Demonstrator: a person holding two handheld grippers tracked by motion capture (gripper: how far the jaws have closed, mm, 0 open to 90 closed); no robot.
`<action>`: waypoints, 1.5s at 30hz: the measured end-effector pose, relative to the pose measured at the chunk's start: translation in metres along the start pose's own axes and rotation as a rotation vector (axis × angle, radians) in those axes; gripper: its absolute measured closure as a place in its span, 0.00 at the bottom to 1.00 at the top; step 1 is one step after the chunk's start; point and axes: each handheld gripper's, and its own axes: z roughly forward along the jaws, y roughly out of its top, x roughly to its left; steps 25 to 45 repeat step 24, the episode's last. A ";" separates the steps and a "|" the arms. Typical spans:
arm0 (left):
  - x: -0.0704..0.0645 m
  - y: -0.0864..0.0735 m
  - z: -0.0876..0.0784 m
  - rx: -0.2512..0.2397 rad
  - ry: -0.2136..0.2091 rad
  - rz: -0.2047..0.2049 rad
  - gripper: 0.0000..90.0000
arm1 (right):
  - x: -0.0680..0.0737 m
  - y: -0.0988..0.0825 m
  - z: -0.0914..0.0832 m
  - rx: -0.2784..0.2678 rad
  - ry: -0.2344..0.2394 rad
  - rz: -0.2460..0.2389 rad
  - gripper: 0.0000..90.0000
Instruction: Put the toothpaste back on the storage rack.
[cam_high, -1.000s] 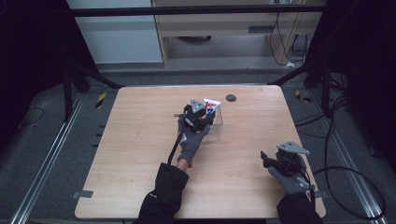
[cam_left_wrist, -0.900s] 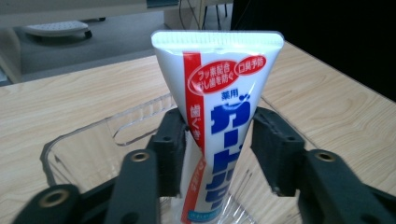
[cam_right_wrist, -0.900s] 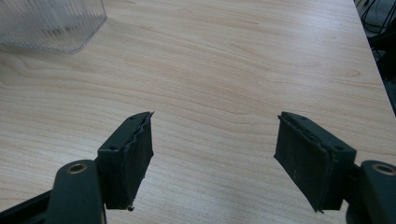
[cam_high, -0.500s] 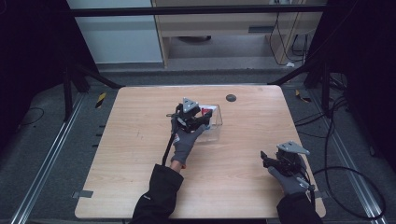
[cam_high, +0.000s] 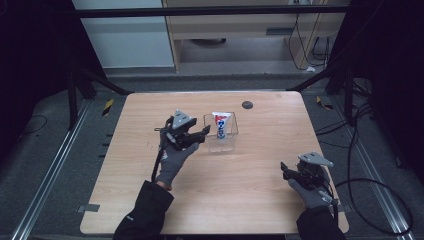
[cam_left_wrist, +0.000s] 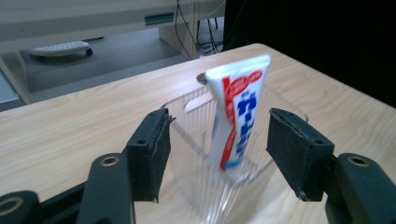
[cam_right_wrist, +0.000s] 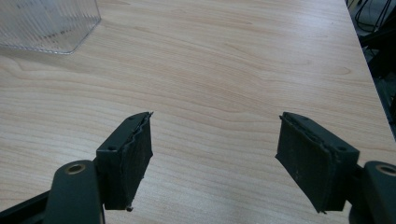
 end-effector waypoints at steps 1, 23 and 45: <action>0.003 -0.002 -0.007 0.010 0.005 0.010 0.43 | 0.000 0.000 0.000 -0.002 -0.001 -0.001 0.29; 0.069 -0.090 -0.101 0.095 0.193 -0.067 0.44 | 0.005 -0.004 -0.001 0.016 0.009 -0.008 0.27; 0.071 -0.092 -0.102 0.104 0.200 -0.068 0.44 | 0.005 -0.004 -0.001 0.016 0.008 -0.016 0.27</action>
